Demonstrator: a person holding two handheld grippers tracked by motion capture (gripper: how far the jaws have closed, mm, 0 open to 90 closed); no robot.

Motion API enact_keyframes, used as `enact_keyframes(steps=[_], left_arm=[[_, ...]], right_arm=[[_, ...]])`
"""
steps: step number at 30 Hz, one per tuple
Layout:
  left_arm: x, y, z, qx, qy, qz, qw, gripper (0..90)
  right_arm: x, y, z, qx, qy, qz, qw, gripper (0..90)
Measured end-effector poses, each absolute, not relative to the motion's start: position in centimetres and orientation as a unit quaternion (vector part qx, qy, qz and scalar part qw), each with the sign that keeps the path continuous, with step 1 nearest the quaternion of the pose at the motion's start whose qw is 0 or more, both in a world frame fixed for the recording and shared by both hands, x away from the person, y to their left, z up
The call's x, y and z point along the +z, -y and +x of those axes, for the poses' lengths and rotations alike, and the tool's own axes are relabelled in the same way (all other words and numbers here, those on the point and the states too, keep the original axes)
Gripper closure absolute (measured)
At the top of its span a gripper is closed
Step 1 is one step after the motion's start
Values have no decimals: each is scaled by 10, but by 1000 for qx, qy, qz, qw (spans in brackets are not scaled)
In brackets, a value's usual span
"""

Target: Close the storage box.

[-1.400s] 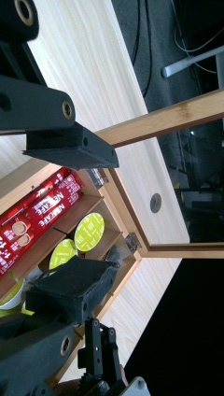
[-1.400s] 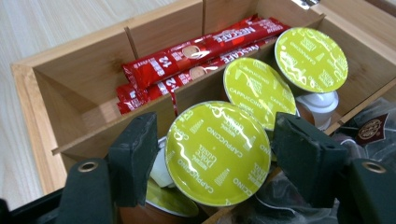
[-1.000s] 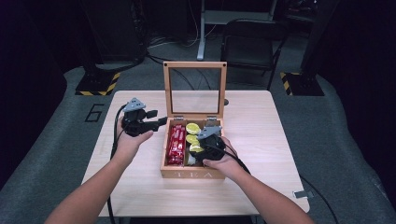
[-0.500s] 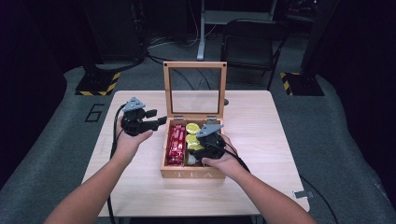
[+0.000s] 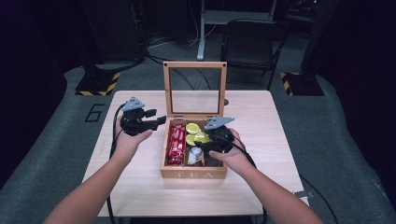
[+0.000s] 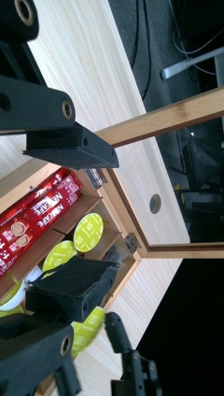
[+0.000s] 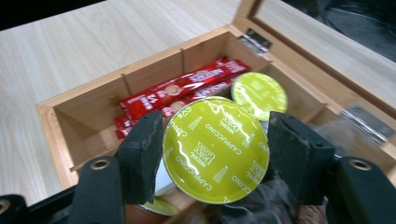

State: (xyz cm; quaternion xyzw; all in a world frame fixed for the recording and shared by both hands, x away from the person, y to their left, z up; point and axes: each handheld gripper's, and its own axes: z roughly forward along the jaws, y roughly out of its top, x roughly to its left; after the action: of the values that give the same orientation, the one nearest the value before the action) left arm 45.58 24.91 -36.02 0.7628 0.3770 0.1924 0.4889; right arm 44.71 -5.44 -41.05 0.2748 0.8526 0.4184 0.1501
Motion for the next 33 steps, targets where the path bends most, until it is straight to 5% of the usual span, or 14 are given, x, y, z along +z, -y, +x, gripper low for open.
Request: enact_keyframes(steps=[33], left_arm=[[-361,-243,458,192,-373,768,483,434]], right_arm=[[-402,150,472,392,-810,377,218,367]])
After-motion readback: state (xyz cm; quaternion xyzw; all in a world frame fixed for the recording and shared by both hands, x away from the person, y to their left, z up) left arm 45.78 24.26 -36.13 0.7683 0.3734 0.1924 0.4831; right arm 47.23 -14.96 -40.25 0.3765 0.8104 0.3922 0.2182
